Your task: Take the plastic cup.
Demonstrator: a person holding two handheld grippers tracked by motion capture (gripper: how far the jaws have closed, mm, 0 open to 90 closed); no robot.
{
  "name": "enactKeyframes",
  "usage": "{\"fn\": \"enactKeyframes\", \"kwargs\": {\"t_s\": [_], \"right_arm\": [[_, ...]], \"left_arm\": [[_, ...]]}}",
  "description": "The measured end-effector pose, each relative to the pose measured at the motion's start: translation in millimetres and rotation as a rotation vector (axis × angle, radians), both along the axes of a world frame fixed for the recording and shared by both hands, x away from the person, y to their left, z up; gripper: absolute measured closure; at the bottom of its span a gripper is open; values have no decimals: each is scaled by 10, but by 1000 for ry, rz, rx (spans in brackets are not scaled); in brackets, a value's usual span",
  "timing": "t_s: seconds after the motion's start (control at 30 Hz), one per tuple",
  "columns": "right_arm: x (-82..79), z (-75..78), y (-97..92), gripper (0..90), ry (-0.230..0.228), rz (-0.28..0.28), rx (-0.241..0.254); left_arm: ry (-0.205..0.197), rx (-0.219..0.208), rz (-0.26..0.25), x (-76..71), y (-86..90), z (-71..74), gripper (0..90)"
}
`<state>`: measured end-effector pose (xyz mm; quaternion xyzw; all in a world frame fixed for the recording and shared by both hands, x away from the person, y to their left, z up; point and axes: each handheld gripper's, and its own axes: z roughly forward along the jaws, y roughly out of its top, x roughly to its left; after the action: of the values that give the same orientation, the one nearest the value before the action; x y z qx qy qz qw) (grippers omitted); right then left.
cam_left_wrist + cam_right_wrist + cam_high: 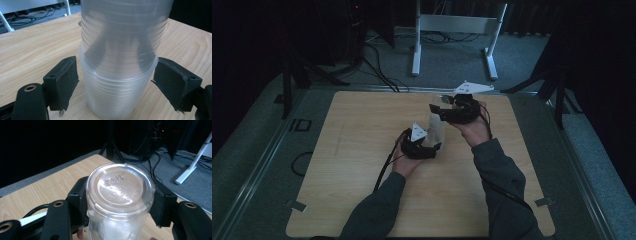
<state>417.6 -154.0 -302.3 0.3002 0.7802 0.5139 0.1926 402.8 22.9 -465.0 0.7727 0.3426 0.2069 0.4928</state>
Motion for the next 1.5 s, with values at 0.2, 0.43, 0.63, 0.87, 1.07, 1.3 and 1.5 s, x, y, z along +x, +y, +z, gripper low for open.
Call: {"fn": "enactKeyframes", "kwargs": {"t_s": [0.2,0.43,0.63,0.87,1.07,1.3,1.5], "right_arm": [[-68,142,-61,410,-24,3,19],[-129,256,-189,410,-39,-9,29],[-172,291,-317,410,-45,-26,24],[-250,297,-544,410,-41,-68,24],[-286,230,-658,410,-24,-92,25],[-294,35,-730,410,14,-113,10],[-288,-123,-766,410,50,-128,-4]], "left_arm": [[3,-13,0,-19,45,48,195],[-8,-21,-5,-54,85,99,195],[-6,-33,-19,-95,132,115,196],[-2,-39,-27,-174,188,108,196],[-7,-37,-33,-212,198,110,196],[-23,-40,-37,-276,214,116,197],[-26,-44,-41,-321,218,103,197]]}}
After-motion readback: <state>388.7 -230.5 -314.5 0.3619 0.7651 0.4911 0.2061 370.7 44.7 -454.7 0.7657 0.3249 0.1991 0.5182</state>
